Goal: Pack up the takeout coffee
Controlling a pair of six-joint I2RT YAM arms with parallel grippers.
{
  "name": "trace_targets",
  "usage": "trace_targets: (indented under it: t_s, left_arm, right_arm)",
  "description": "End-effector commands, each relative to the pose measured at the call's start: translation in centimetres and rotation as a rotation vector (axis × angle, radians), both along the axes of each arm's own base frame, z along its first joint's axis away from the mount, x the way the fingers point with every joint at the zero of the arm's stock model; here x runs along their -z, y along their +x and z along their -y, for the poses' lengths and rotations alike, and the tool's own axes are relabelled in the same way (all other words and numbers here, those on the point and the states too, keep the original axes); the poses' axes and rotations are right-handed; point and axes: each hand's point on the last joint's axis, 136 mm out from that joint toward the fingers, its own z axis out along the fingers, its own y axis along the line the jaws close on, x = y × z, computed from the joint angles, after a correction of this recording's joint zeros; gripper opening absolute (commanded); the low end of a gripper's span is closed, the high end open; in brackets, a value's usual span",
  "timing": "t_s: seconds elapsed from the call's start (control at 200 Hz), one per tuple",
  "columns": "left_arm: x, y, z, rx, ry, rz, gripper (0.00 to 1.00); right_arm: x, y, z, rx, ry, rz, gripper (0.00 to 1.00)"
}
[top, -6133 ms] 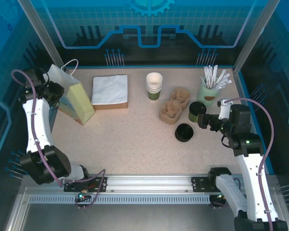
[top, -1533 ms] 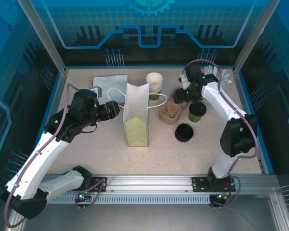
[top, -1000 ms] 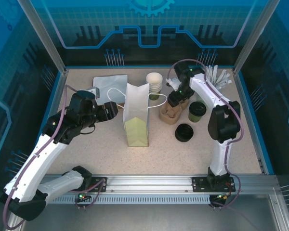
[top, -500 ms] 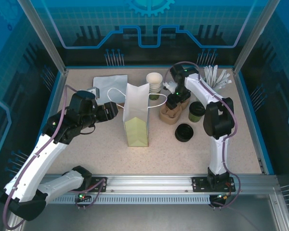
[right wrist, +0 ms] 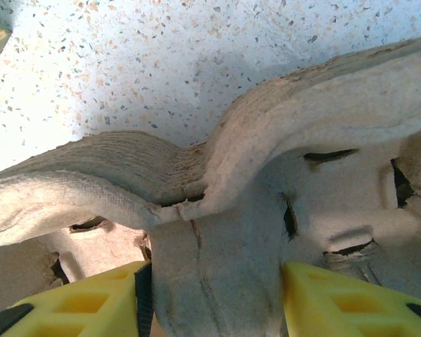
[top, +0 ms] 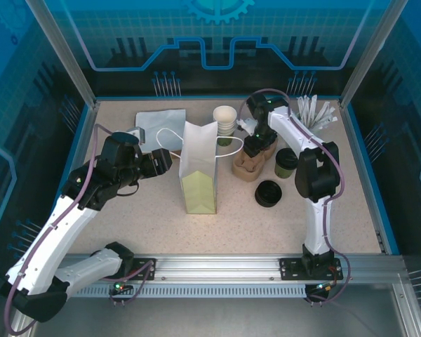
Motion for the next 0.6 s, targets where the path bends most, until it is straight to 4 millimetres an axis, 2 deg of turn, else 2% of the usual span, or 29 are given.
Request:
trace_targets:
  t_s: [0.0,0.435,0.595]
  left_arm:
    - [-0.4,-0.3,-0.5,-0.006,0.019,0.011,0.77]
    - [-0.6,-0.2,-0.5,-0.006,0.015,0.017,0.77]
    - [-0.7,-0.2,-0.4,-0.004,0.012,0.019,0.77]
  right_arm:
    - [-1.7,-0.4,-0.5,-0.051,-0.004,0.015,0.50]
    - [-4.3,-0.5,0.0,-0.057,-0.018,0.060,0.49]
    - [-4.5,-0.7,0.0,-0.062,-0.018,0.055,0.51]
